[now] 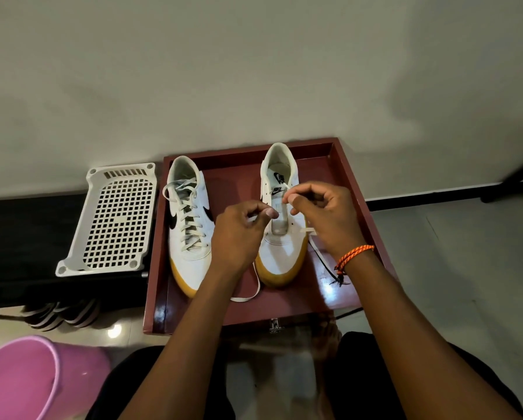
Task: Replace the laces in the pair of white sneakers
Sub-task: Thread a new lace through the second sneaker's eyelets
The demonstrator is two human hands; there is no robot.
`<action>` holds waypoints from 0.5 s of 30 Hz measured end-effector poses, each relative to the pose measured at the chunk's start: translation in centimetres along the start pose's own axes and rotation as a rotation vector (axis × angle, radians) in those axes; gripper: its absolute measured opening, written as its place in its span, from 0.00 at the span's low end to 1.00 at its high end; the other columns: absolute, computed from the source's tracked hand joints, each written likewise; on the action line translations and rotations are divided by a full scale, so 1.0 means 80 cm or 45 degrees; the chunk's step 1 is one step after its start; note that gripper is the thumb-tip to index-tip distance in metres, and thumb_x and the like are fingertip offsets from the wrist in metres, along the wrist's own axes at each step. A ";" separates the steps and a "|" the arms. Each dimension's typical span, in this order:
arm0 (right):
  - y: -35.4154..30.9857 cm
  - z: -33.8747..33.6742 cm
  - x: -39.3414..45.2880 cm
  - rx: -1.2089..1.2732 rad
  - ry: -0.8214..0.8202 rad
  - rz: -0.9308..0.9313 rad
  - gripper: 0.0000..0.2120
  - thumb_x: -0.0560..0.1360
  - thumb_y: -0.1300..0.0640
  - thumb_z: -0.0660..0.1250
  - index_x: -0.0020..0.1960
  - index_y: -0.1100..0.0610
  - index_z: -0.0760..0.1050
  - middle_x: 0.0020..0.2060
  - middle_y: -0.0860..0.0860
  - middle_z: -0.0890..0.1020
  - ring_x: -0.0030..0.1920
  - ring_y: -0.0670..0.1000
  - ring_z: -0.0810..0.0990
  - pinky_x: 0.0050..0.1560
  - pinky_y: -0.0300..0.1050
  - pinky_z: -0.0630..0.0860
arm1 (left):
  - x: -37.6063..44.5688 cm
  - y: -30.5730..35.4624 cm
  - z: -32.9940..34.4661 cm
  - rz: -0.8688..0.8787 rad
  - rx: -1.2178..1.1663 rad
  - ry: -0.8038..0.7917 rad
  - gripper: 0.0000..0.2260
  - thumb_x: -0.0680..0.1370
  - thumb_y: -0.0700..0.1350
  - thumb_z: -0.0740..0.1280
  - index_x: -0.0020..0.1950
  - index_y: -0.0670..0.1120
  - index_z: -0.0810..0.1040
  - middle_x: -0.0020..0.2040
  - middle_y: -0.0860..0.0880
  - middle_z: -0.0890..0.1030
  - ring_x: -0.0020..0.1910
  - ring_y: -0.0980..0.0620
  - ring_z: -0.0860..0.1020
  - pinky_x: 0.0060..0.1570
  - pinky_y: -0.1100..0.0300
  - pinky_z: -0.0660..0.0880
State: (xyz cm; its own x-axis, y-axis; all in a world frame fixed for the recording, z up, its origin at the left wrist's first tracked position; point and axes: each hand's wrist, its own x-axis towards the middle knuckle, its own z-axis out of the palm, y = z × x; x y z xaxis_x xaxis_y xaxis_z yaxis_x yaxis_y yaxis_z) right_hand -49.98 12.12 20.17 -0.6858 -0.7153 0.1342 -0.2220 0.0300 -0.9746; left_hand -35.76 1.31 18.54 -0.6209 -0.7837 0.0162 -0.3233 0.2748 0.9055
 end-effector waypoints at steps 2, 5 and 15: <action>0.006 0.002 0.001 -0.008 0.003 0.030 0.05 0.77 0.66 0.72 0.47 0.59 0.86 0.42 0.51 0.88 0.44 0.51 0.86 0.50 0.48 0.84 | -0.001 0.002 0.002 0.000 -0.067 -0.012 0.06 0.83 0.44 0.72 0.51 0.51 0.89 0.41 0.57 0.87 0.36 0.62 0.80 0.42 0.58 0.76; 0.013 0.002 0.001 -0.095 -0.063 0.093 0.07 0.79 0.64 0.71 0.49 0.57 0.87 0.44 0.48 0.88 0.48 0.46 0.86 0.52 0.43 0.82 | -0.001 0.006 -0.002 -0.065 -0.368 -0.040 0.09 0.84 0.37 0.69 0.61 0.44 0.85 0.42 0.45 0.87 0.31 0.60 0.79 0.36 0.65 0.75; 0.012 0.013 -0.004 -0.168 0.016 0.092 0.09 0.80 0.64 0.66 0.55 0.51 0.78 0.40 0.46 0.87 0.33 0.51 0.81 0.40 0.51 0.82 | 0.000 0.001 -0.004 -0.237 -0.503 -0.065 0.06 0.82 0.33 0.69 0.57 0.35 0.85 0.46 0.38 0.88 0.30 0.58 0.80 0.31 0.69 0.74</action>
State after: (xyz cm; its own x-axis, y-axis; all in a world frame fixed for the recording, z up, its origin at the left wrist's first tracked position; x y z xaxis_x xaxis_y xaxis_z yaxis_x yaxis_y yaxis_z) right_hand -49.25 11.66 18.98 -0.7117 -0.6992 0.0680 -0.2604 0.1727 -0.9499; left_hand -35.58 1.15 18.72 -0.6157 -0.7684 -0.1744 -0.1411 -0.1102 0.9838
